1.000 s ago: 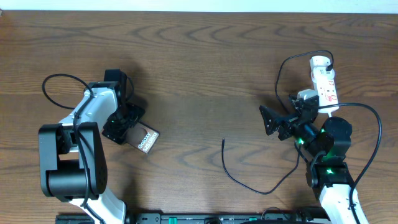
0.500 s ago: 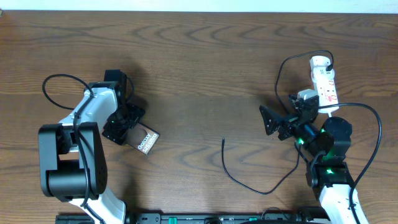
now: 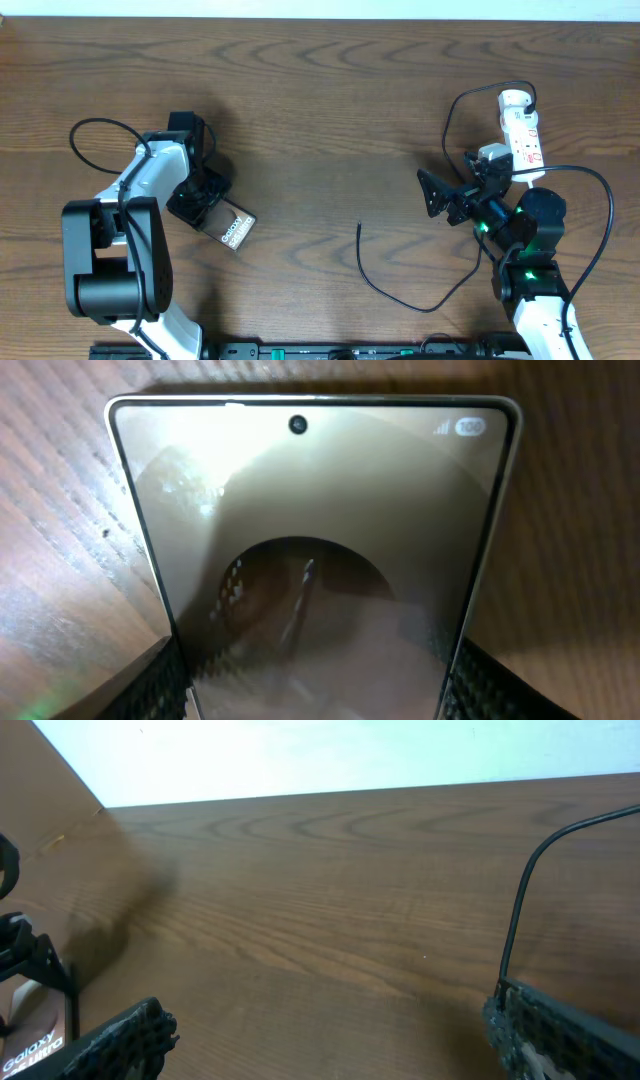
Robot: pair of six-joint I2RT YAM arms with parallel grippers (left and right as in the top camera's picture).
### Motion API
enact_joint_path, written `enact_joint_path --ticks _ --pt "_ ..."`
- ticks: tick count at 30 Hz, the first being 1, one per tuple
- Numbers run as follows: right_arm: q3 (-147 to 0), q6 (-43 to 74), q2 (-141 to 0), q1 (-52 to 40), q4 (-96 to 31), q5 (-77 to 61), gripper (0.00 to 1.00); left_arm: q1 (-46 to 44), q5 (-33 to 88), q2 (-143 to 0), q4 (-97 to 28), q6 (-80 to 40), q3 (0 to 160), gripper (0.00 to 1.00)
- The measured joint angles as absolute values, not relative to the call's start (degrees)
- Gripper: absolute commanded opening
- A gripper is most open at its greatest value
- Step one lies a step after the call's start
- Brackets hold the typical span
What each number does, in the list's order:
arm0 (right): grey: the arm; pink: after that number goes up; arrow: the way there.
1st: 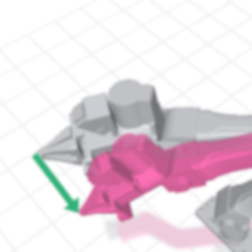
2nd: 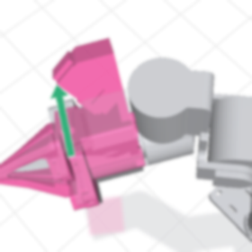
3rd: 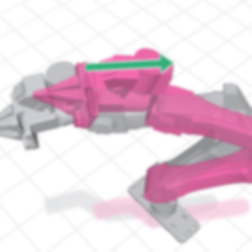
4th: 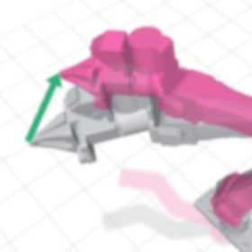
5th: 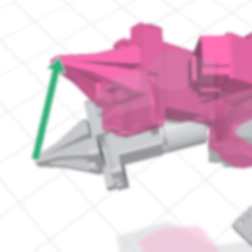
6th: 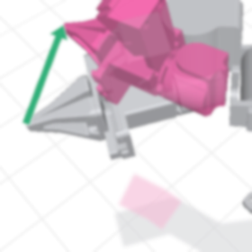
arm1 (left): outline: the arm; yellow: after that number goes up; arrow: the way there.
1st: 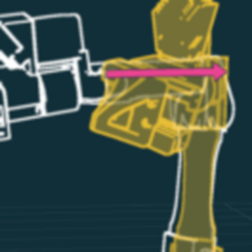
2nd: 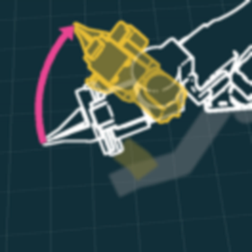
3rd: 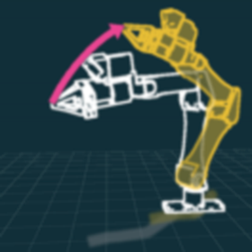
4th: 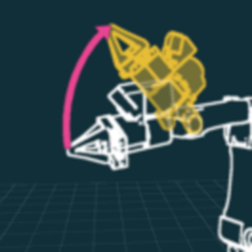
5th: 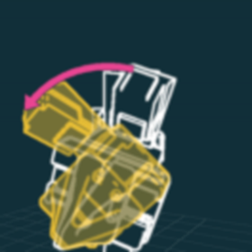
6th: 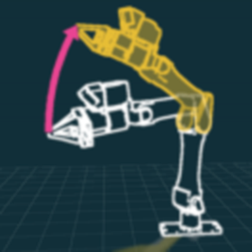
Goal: Plug charger to phone and switch on socket
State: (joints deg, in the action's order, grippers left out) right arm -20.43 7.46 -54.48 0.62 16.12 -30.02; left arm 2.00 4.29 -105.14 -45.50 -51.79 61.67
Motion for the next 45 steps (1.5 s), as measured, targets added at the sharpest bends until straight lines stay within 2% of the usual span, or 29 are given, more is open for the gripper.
enact_joint_path --ticks 1,3,45 --pt "-20.4 7.5 -54.5 0.6 16.1 -30.0 0.99 2.0 4.3 -105.1 -45.6 -51.8 61.7 0.94" --pt "-20.4 7.5 -54.5 0.6 16.1 -30.0 0.99 2.0 4.3 -105.1 -45.8 -51.6 61.5 0.95" --pt "-20.4 7.5 -54.5 0.6 15.7 -30.0 0.99 2.0 4.5 -103.6 -43.0 -51.2 59.0 0.96"
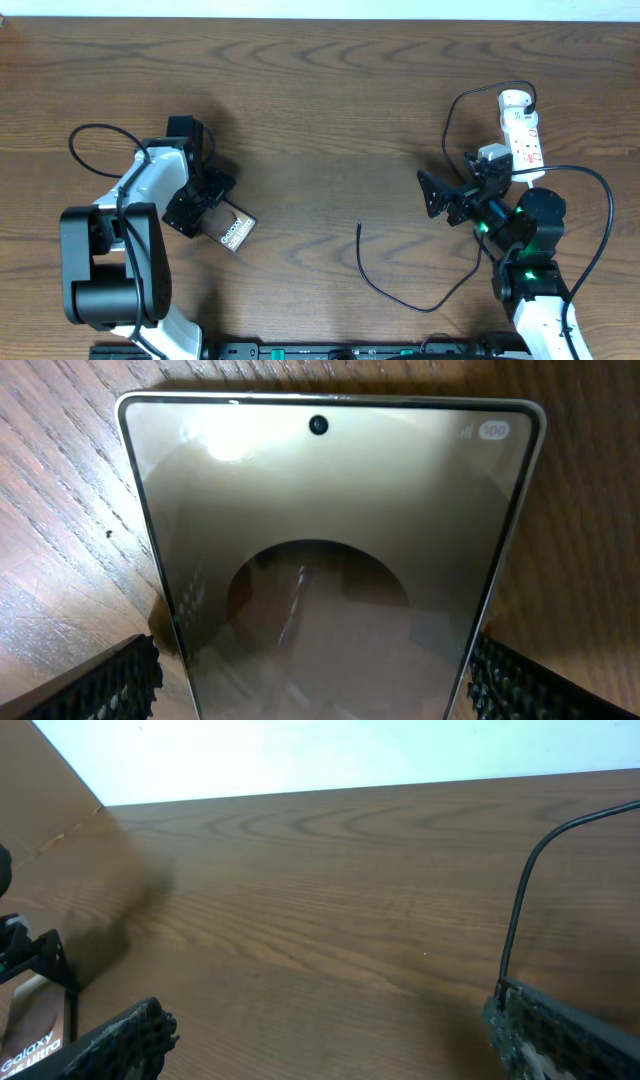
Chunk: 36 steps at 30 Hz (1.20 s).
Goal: Plug charger to phone and switch on socket
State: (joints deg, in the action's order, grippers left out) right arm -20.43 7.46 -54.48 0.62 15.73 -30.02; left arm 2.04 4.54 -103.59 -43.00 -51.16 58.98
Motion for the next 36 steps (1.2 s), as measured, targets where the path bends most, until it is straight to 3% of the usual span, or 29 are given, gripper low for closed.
enact_joint_path --ticks 5,11,20,29,33,36 --pt "-20.4 7.5 -54.5 0.6 15.7 -30.0 0.99 2.0 4.6 -103.6 -42.9 -51.2 59.0 0.95" --pt "-20.4 7.5 -54.5 0.6 15.7 -30.0 0.99 2.0 5.2 -103.6 -42.0 -51.1 58.8 0.61" --pt "-20.4 7.5 -54.5 0.6 15.7 -30.0 0.99 2.0 5.4 -103.5 -42.0 -51.0 58.8 0.61" --pt "-20.4 7.5 -54.5 0.6 15.7 -30.0 0.99 2.0 5.4 -103.5 -42.0 -51.0 58.8 0.52" --pt "-20.4 7.5 -54.5 0.6 15.7 -30.0 0.99 2.0 5.4 -103.5 -42.0 -51.0 58.8 0.37" --pt "-20.4 7.5 -54.5 0.6 15.7 -30.0 0.99 2.0 5.4 -103.5 -42.0 -51.0 58.8 0.19"
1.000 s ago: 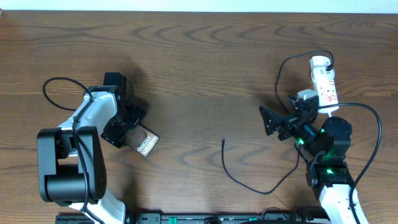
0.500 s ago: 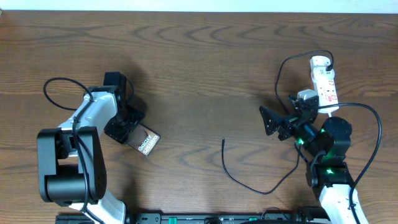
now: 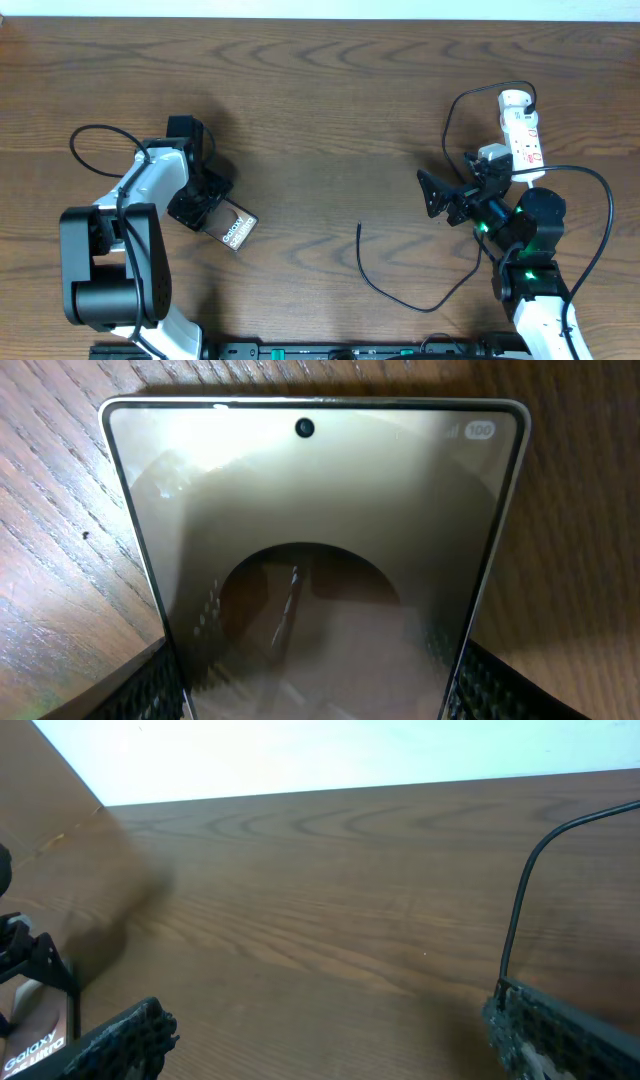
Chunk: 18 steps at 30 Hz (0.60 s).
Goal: Plug charger to phone and switch on socket
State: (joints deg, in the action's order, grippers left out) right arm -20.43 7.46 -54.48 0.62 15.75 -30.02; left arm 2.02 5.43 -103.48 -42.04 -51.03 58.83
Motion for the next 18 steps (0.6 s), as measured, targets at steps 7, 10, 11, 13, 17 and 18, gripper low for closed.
enact_joint_path --ticks 7,10,11,13,17,18 --pt "-20.4 7.5 -54.5 0.6 15.7 -30.0 0.99 2.0 5.5 -103.5 -42.0 -51.0 58.8 0.07" --pt "-20.4 7.5 -54.5 0.6 15.2 -30.0 0.99 2.0 5.9 -103.5 -42.0 -51.0 58.8 0.07" --pt "-20.4 7.5 -54.5 0.6 14.9 -30.0 0.99 2.1 6.0 -103.5 -42.0 -51.0 58.8 0.07" --pt "-20.4 7.5 -54.5 0.6 13.9 -30.0 0.99 2.2 6.6 -103.5 -42.1 -51.0 58.8 0.07" --pt "-20.4 7.7 -54.5 0.6 11.5 -30.0 0.99 2.2 9.7 -103.7 -43.0 -51.0 59.0 0.07" --pt "-20.4 7.7 -54.5 0.6 11.2 -30.0 0.99 2.2 11.1 -103.8 -43.1 -51.0 59.0 0.07"
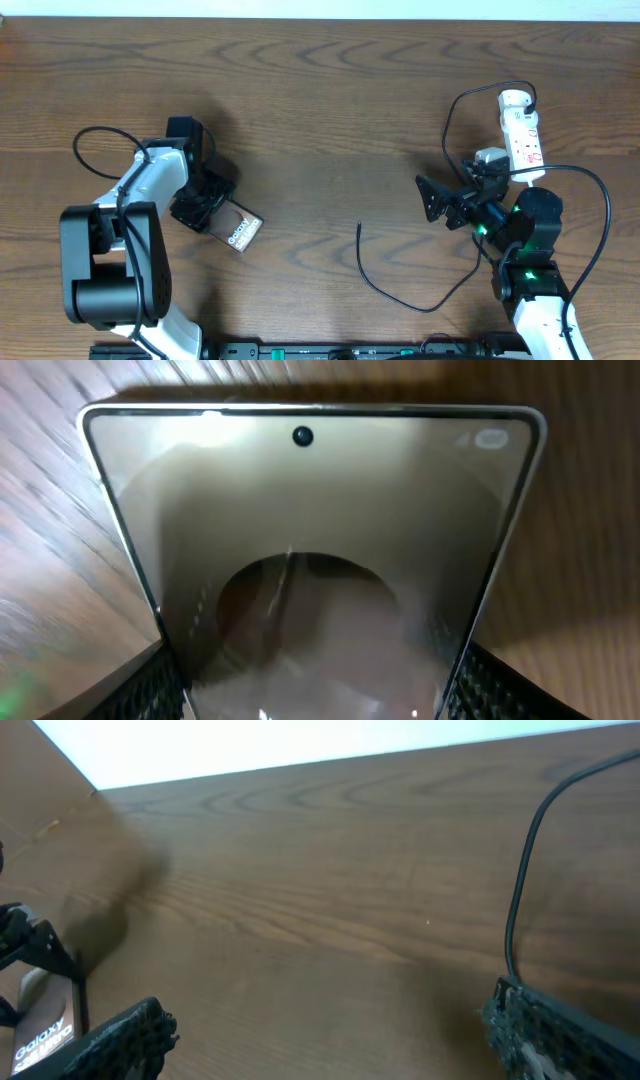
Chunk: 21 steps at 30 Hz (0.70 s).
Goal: Plug charger to phone and switch on socket
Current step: 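Bring the phone toward the right gripper and move right gripper to meet it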
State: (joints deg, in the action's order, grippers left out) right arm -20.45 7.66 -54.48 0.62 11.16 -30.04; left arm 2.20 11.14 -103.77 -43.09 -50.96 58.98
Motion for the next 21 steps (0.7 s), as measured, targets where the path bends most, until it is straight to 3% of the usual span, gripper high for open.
enact_joint_path --ticks 10,21 --pt "-20.4 7.7 -54.5 0.6 10.3 -30.0 0.99 2.2 25.1 -103.7 -42.0 -51.0 59.0 0.07" --pt "-20.4 7.7 -54.5 0.6 10.1 -30.0 0.99 4.2 31.7 -98.9 -42.6 -51.0 59.0 0.07"
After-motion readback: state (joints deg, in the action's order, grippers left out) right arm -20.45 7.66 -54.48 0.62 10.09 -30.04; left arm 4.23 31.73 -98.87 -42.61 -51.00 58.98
